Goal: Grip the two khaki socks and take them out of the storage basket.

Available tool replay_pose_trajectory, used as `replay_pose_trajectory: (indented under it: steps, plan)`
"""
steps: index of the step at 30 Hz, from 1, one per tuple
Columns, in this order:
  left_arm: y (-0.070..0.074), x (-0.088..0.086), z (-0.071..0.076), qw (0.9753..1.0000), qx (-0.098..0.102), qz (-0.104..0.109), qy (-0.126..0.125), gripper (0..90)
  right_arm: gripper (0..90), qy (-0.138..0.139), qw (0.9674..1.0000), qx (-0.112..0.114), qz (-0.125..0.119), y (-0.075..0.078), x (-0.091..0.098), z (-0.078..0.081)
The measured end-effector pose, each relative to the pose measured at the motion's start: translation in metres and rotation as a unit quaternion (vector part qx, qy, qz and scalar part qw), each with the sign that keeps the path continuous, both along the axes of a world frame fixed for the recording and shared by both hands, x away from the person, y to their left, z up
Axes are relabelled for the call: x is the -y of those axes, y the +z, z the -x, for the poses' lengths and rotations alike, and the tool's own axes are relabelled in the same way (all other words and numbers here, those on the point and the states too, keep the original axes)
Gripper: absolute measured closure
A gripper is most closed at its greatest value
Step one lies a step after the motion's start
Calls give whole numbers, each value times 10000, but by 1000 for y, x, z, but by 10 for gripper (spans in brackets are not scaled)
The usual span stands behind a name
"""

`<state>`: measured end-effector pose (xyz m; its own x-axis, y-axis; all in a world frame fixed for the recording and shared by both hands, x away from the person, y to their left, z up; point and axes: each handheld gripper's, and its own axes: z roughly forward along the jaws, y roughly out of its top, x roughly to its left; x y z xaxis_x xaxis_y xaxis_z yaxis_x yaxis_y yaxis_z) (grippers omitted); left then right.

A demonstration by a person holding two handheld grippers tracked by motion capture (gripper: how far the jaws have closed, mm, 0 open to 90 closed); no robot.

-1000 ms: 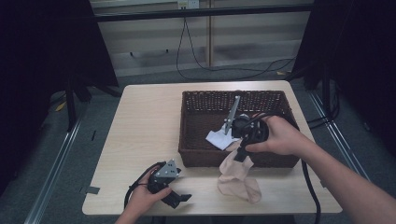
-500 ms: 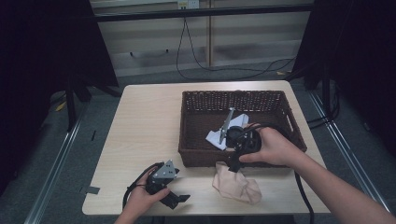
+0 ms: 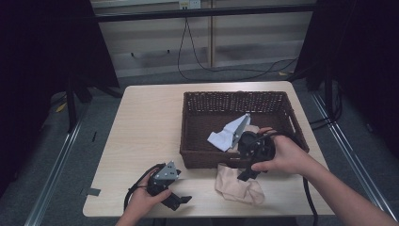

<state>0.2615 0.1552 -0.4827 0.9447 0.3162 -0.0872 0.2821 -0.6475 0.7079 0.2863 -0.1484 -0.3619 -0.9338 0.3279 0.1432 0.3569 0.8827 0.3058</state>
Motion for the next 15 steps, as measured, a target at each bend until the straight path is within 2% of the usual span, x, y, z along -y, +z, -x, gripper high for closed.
replay_pose_trajectory:
  steps: [1, 3, 11, 15]
  plan:
    - [0, 0, 0, 10000, 22, -22, -24, 27, 181, -52, 9999, 118, -41, -3, 5, 2]
    - [0, 0, 0, 10000, 5, -16, -1, 27, 182, -56, 9998, 144, -89, -5, 9, 3]
    - [0, 0, 0, 10000, -7, -10, -1, 27, 128, -307, 9991, 170, -244, -13, 26, 10]
    - [0, 0, 0, 10000, -3, -20, 17, 26, 117, -340, 9987, 178, -344, -19, 34, 13]
